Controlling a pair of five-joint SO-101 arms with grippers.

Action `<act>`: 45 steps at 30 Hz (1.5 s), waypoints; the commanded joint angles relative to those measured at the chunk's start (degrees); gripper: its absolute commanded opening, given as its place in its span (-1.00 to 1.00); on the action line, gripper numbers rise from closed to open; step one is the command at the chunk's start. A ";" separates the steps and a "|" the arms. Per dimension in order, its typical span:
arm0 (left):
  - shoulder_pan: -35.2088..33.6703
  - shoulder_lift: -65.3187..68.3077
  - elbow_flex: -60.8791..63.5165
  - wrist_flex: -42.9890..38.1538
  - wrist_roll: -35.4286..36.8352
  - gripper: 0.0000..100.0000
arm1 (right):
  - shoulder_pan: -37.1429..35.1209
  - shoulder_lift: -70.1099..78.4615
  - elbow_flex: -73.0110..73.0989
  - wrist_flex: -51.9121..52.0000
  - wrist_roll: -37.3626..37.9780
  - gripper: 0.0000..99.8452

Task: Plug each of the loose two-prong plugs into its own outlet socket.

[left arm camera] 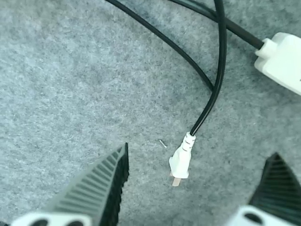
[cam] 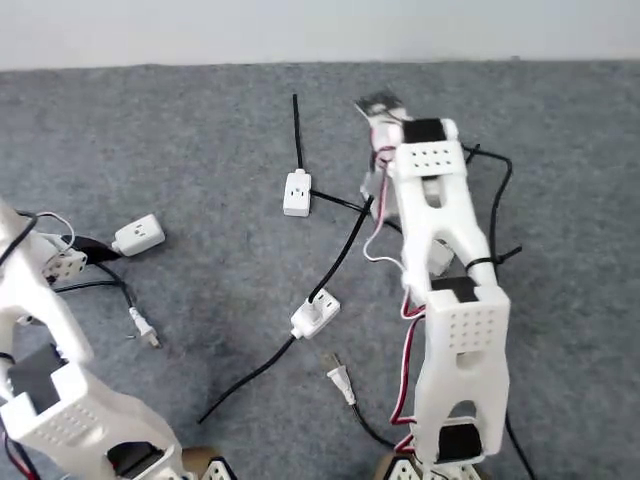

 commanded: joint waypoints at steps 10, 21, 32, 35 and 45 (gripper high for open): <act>0.18 -0.53 -0.22 1.05 -0.26 -0.18 | -7.60 -0.40 -5.19 8.75 1.05 -0.62; 0.18 -0.53 -0.22 0.88 -0.26 -0.18 | -22.11 -3.12 -6.24 7.60 -1.41 -0.62; 0.18 -0.53 -0.22 -0.18 -0.18 -0.18 | -26.68 1.54 -6.24 -8.84 -2.46 -0.61; 0.09 -0.44 0.13 -0.09 -0.18 -0.18 | -26.77 3.91 -6.24 -12.00 -2.46 -0.61; 0.18 -0.53 2.59 -0.09 -0.26 -0.18 | -26.51 10.42 -6.24 -17.19 -2.37 -0.61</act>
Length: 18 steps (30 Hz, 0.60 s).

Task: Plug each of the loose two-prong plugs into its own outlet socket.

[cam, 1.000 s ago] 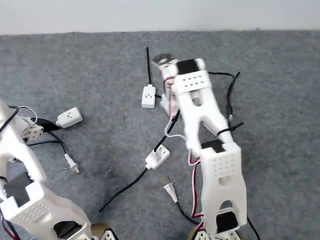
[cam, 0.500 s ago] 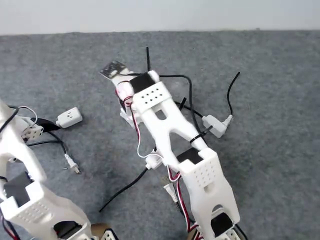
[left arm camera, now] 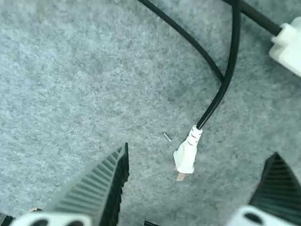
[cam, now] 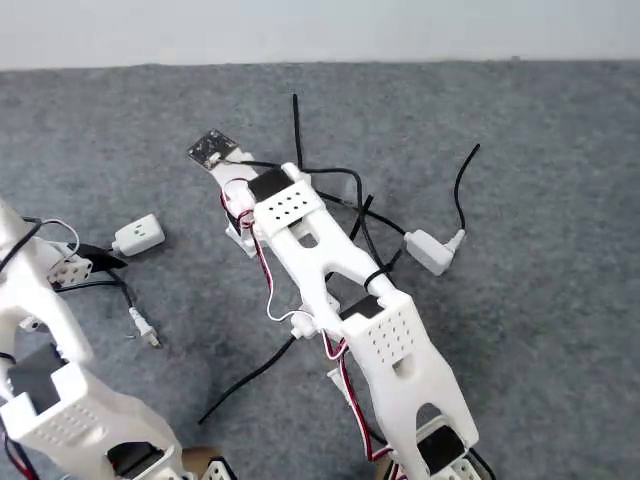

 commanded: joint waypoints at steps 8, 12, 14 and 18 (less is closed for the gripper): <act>0.18 -0.53 -0.31 -0.09 -0.18 -0.18 | -0.04 2.68 -2.99 -1.36 4.04 -0.61; 0.18 -0.53 -0.31 -0.18 -0.18 -0.18 | 0.04 2.77 -3.08 -3.82 4.31 -0.61; 0.18 -0.53 -0.31 -0.18 -0.18 -0.18 | 0.04 2.42 -4.31 -4.79 4.40 -0.61; 0.18 -0.53 -0.31 -0.18 -0.18 -0.18 | 0.92 3.38 -9.85 -5.76 4.13 -0.61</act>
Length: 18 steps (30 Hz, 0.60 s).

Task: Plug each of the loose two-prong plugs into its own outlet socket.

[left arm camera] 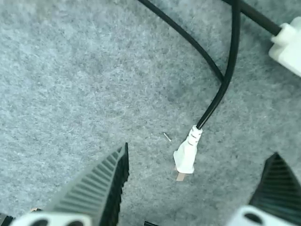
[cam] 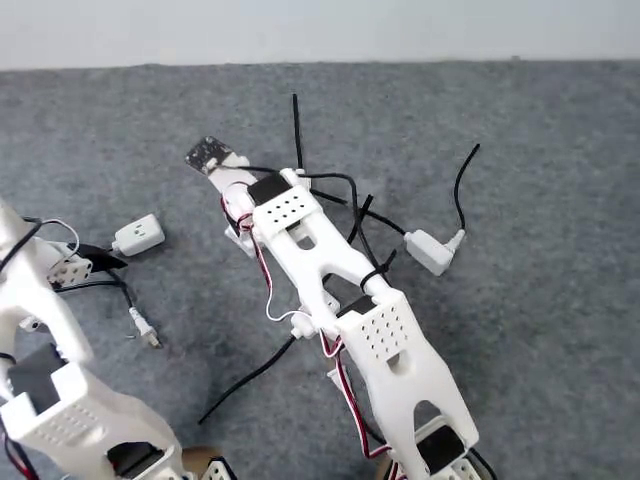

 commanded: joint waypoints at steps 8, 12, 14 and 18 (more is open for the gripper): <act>0.18 -0.53 -0.22 0.00 -0.18 -0.18 | 1.89 8.84 -22.68 -6.46 0.70 -0.62; 0.00 -0.53 -0.22 0.09 -0.18 -0.18 | 1.80 16.13 -29.80 -11.65 0.88 -0.64; -0.18 -0.53 -0.22 0.09 -0.18 -0.18 | 1.71 18.77 -32.62 -10.33 0.79 -0.67; 0.18 -0.53 -0.22 0.00 -0.18 -0.18 | 1.89 21.93 -36.84 -4.88 0.79 -0.67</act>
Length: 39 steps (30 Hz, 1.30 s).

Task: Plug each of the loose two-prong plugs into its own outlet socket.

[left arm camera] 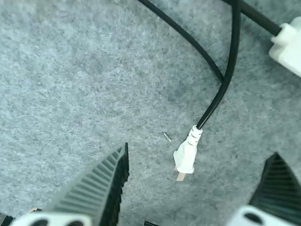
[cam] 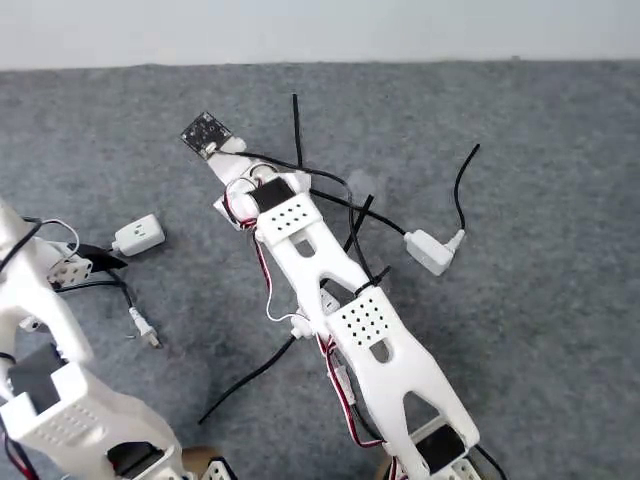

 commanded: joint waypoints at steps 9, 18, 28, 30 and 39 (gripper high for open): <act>0.18 -0.53 -0.22 0.00 1.58 -0.18 | 5.67 -0.48 -6.86 8.48 -7.74 -0.67; 0.18 -0.53 -0.22 0.00 1.67 -0.18 | 7.96 -0.84 -9.85 18.15 -9.41 -0.67; 0.18 -0.62 1.19 0.00 1.67 -0.18 | 8.40 -1.19 -13.19 25.01 -9.41 -0.67; 0.18 -0.62 1.19 0.00 1.67 -0.18 | 9.10 -0.92 -16.97 28.18 -9.41 -0.67; 0.09 -0.62 1.19 -0.18 1.67 -0.18 | 12.79 -4.79 -17.93 35.91 -8.97 -0.67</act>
